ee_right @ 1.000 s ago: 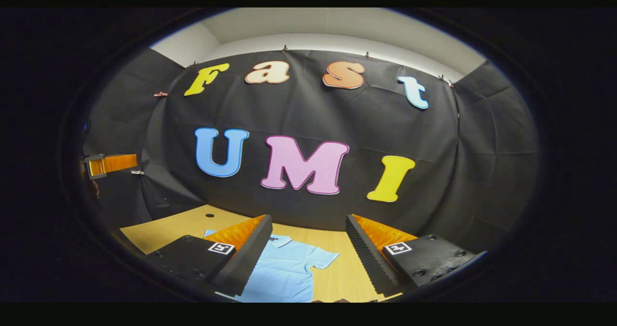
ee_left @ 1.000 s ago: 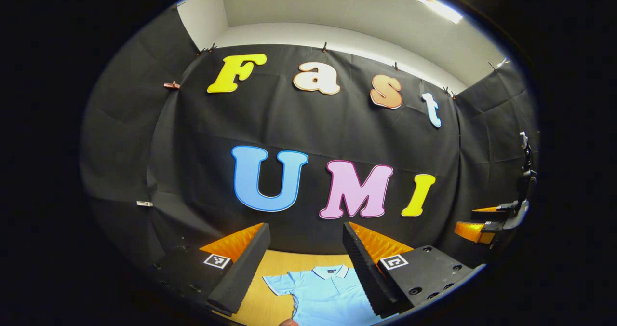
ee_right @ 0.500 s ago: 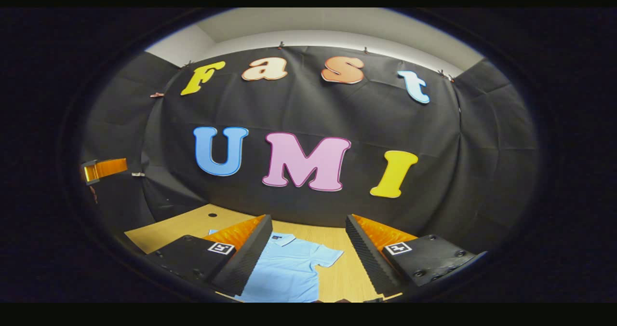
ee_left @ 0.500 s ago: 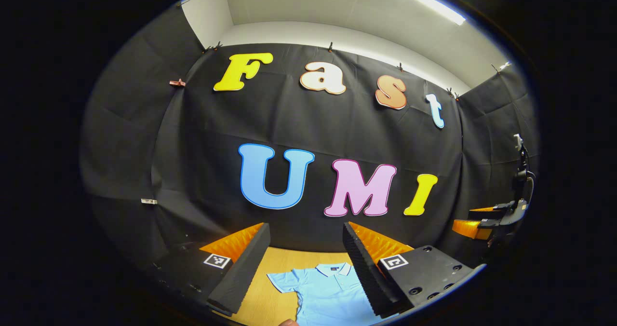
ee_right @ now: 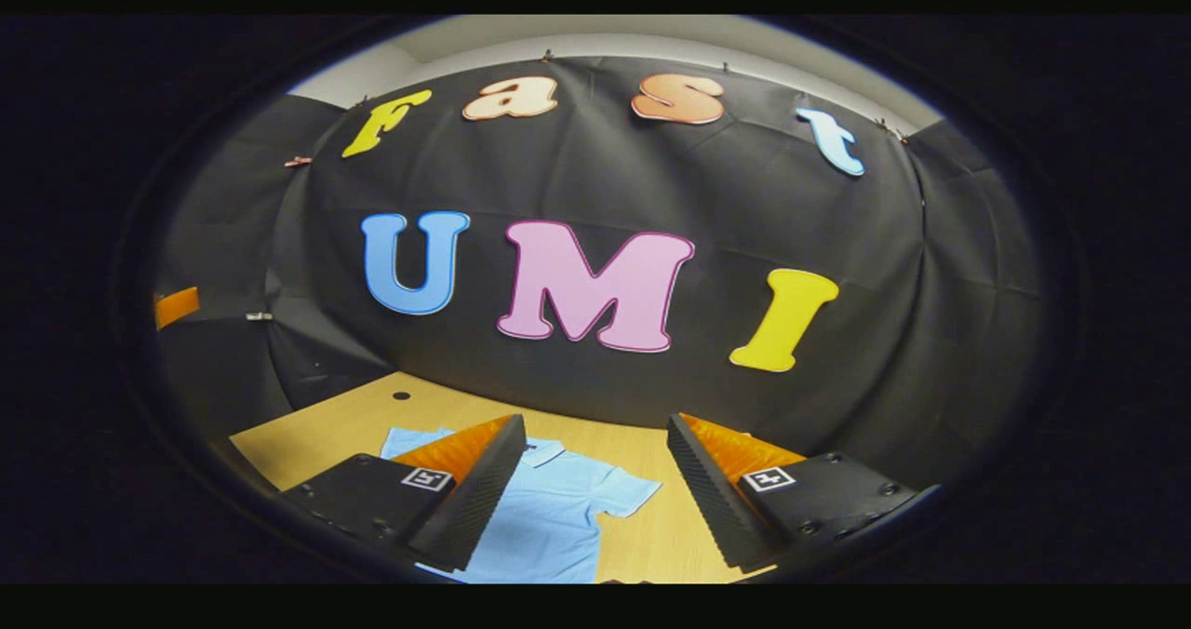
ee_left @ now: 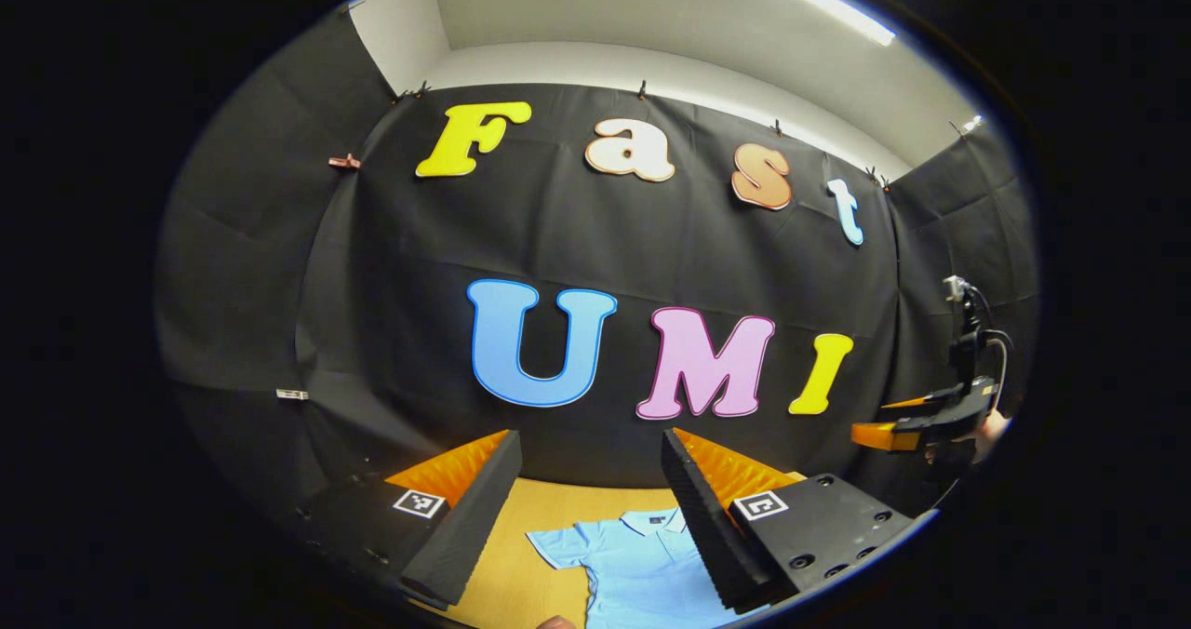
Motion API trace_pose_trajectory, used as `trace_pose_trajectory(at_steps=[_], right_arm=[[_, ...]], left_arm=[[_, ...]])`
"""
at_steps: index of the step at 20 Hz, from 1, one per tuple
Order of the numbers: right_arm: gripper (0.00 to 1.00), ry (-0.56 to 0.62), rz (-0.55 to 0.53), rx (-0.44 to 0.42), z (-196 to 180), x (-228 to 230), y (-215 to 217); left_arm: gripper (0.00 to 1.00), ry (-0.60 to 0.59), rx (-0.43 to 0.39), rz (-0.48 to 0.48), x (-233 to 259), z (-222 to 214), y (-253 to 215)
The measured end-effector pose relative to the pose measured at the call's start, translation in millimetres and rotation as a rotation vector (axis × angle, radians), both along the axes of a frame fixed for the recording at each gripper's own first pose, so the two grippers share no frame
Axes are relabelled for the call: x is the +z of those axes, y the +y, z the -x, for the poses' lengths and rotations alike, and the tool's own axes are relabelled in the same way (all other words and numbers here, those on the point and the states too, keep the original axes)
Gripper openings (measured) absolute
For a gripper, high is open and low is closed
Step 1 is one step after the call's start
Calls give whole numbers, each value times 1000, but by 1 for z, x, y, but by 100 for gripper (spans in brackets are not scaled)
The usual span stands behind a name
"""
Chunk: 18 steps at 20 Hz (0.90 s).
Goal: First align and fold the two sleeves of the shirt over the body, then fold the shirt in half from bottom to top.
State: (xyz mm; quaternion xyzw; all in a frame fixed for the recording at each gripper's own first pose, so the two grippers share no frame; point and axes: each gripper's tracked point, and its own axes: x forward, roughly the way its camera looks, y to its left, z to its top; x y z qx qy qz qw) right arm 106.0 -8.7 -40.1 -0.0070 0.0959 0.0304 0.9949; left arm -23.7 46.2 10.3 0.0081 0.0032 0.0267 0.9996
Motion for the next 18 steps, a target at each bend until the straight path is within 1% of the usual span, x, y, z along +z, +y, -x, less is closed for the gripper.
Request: trace_pose_trajectory(at_steps=[2, 5, 7, 9, 11, 12, 14, 15, 17, 18], right_arm=[[97, 55, 26, 25, -29, -30, -9], [97, 159, 61, 83, -75, -91, -21], [97, 239, 73, 123, -109, -134, -29], [97, 325, 50, 174, -137, -181, -33], [97, 428, 7, 196, -159, -229, -39], [97, 475, -1, 194, -167, -253, -45], [97, 548, -20, 194, -181, -302, -56], [96, 580, -37, 193, -188, -322, -58], [97, 649, -70, 183, -197, -362, -61], [96, 687, -80, 179, -200, -381, -62]], left_arm=[[97, 29, 12, 12, -9, -9, -3], [97, 45, 88, -41, -16, -26, 1], [97, 50, 117, -70, -16, -39, -7], [97, 62, 121, -77, -18, -57, -17], [97, 101, 167, -89, -29, -74, -15], [97, 119, 188, -103, -34, -82, -15], [97, 160, 204, -130, -46, -98, -26], [97, 174, 202, -137, -51, -108, -31], [97, 189, 192, -140, -57, -124, -43], [97, 197, 190, -143, -60, -131, -47]])
